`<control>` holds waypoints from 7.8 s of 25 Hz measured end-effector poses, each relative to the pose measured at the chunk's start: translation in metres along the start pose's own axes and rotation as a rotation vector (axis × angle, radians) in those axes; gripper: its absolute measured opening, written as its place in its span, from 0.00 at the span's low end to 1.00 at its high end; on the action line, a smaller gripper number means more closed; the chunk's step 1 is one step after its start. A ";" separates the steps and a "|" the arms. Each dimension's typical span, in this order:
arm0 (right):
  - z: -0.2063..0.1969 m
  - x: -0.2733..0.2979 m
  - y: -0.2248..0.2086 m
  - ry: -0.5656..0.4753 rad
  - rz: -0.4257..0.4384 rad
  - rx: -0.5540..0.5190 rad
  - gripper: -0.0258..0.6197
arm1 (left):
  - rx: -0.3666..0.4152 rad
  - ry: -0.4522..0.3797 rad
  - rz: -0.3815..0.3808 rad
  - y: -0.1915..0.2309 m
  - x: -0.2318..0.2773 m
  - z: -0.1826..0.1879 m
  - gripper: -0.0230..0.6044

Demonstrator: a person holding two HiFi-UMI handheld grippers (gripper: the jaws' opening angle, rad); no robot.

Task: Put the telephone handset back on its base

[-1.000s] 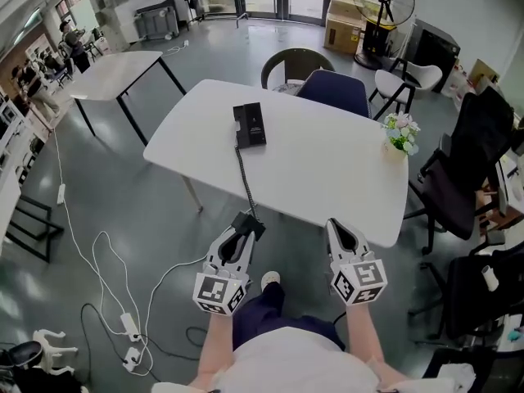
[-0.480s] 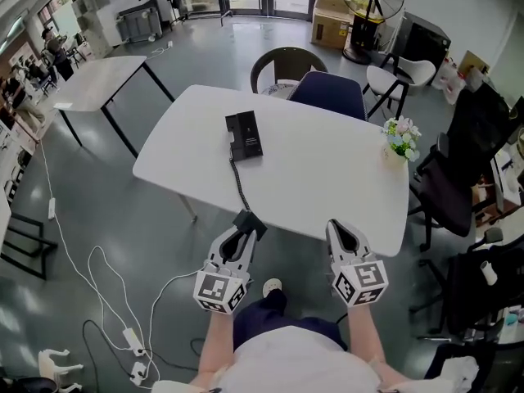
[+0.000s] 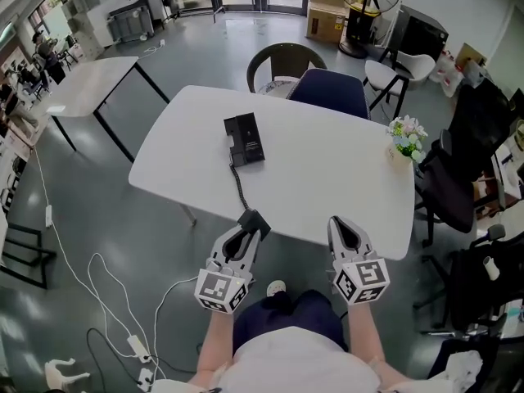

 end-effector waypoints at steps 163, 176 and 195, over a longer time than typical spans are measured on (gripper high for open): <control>0.020 0.272 -0.023 0.206 -0.068 0.077 0.10 | -0.567 0.568 -0.303 0.281 0.250 -0.154 0.26; 0.017 0.272 -0.019 0.207 -0.054 0.073 0.10 | -0.590 0.496 -0.004 0.269 0.232 -0.154 0.23; 0.011 0.266 -0.024 0.228 -0.059 0.072 0.10 | -0.787 0.354 -0.117 0.281 0.228 -0.160 0.10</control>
Point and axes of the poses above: the fingertips, and each gripper's own axes: x forward along the fingers, y to its left, z out of its top, the point moved 1 cm from there along -x, backward along the fingers, and after that the axes turned 8 degrees about x, right-handed, at the moved point
